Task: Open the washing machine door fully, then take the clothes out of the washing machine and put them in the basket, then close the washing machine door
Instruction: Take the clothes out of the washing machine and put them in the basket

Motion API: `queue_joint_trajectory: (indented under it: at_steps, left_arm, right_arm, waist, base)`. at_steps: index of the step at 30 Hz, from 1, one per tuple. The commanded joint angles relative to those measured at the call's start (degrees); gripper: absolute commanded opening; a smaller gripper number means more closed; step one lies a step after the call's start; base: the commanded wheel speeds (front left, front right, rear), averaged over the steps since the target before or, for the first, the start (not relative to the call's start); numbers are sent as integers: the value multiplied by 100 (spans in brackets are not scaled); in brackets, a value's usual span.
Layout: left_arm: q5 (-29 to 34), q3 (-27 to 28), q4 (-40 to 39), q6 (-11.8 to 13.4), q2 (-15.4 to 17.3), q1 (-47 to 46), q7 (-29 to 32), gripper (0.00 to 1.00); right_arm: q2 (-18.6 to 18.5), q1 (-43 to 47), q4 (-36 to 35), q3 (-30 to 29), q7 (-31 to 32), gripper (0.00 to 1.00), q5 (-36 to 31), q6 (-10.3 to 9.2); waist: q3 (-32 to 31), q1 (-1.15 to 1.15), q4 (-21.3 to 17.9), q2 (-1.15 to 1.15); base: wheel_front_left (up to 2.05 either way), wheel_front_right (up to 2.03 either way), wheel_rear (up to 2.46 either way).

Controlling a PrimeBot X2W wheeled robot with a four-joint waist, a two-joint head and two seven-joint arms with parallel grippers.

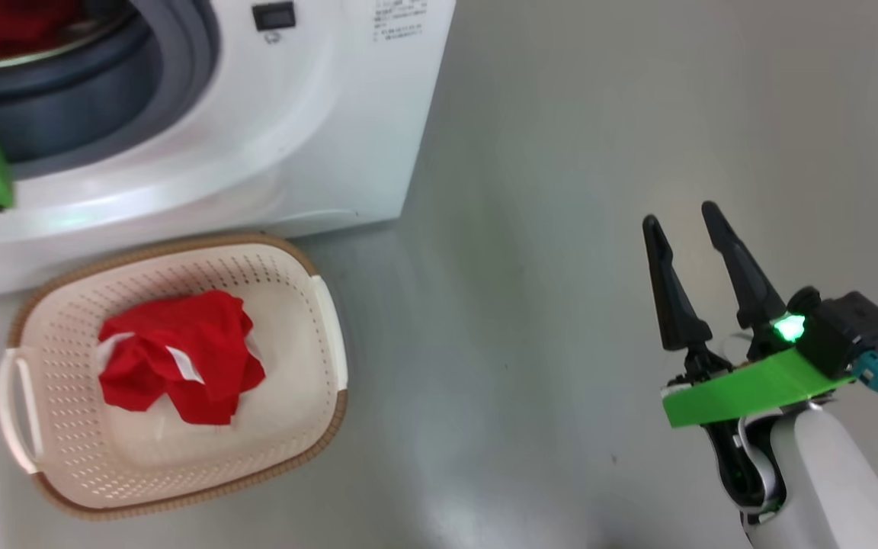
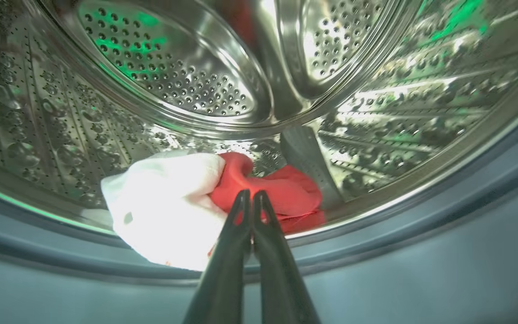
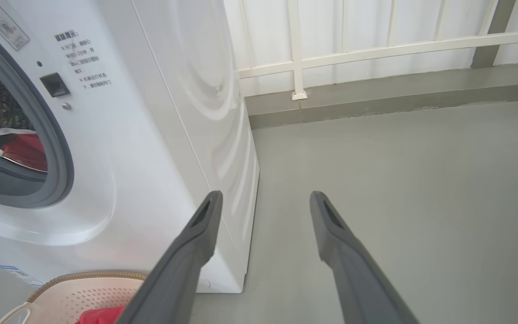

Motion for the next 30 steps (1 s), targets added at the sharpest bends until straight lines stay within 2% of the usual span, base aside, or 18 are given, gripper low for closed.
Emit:
queue_joint_trajectory:
  at_steps: [1, 7, 18, 22, 30]
  left_arm:
    - [-190, 180, -398, -125, 163, 209, -66, 0]
    - [-624, 477, -1415, -294, -195, 1024, -69, 0]
    - [-1056, 881, -3089, -443, -724, 2497, -70, 0]
    - [-1117, 951, -3452, -457, -803, 2788, -70, 0]
    - [-1233, 1165, -4681, -471, -984, 3468, -71, 0]
  right_arm:
    - [3, 217, -99, 55, -36, 100, -103, 28]
    - [3, 393, -71, -88, -36, 100, -289, 28]
    - [3, 704, -37, -197, -36, 100, -483, 28]
    - [3, 736, -45, -199, -36, 100, -505, 28]
    - [3, 779, -77, -245, -36, 100, -519, 28]
  waist:
    - [-311, 0, 156, 0]
    - [-626, 0, 340, 0]
    - [-1128, 0, 536, 0]
    - [-1176, 0, 556, 0]
    - [-1217, 0, 588, 0]
  base:
    - [0, 0, 0]
    - [0, 0, 0]
    - [0, 0, 0]
    - [0, 0, 0]
    - [0, 0, 0]
